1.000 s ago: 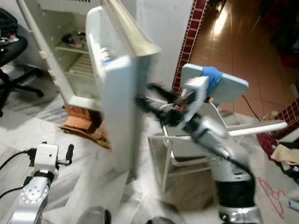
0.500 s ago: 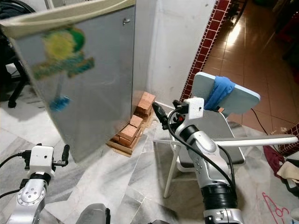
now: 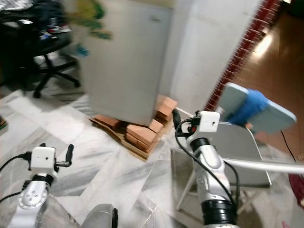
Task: Restocking fridge
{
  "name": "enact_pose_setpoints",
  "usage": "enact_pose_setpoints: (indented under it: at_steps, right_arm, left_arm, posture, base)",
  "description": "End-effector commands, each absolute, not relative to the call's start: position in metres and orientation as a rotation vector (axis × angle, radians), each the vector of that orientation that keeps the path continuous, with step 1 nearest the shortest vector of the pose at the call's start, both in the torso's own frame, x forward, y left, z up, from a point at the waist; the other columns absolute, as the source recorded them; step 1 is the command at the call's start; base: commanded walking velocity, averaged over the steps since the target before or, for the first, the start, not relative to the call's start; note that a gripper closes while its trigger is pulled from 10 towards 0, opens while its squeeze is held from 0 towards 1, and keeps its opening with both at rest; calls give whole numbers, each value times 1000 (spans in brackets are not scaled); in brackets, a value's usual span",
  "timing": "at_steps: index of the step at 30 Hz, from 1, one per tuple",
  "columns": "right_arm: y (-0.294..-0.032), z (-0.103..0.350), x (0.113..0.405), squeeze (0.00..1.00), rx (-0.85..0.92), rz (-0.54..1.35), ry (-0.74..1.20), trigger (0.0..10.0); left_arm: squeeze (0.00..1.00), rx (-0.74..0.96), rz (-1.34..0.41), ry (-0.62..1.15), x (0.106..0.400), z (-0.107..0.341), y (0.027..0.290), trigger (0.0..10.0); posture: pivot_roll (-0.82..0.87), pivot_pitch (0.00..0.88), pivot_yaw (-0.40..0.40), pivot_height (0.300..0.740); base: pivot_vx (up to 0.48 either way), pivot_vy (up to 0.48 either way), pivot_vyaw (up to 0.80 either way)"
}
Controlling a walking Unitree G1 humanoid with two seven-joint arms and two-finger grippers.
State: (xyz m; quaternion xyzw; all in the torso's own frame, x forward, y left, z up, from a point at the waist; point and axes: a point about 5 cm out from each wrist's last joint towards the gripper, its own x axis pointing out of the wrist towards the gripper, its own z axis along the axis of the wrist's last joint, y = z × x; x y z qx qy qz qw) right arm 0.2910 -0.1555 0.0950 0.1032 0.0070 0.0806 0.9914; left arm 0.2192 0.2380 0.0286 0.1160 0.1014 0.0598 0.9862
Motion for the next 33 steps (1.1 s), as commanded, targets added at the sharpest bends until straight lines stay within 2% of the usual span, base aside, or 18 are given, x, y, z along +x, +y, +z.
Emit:
enact_pose_setpoints:
  at_steps: [1, 9, 23, 33]
  right_arm:
    - [-168, 89, 288, 0, 172, 96, 25, 10000]
    - [-178, 81, 289, 0, 132, -20, 40, 10000]
    - [-181, 81, 291, 0, 159, -17, 29, 10000]
    - [-177, 84, 288, 0, 148, 54, 3, 10000]
  left_arm:
    - [0, 218, 97, 179, 226, 35, 234, 10000]
    - [0, 194, 57, 142, 235, 45, 226, 10000]
    - [0, 159, 52, 140, 240, 46, 221, 10000]
    - [0, 169, 44, 146, 240, 43, 220, 10000]
  posture:
    - [151, 0, -86, 740]
    - [143, 0, -78, 740]
    - [127, 0, -75, 740]
    - [114, 0, -73, 740]
  base:
    - [0, 480, 0]
    - [0, 480, 0]
    - [0, 480, 0]
    - [0, 480, 681]
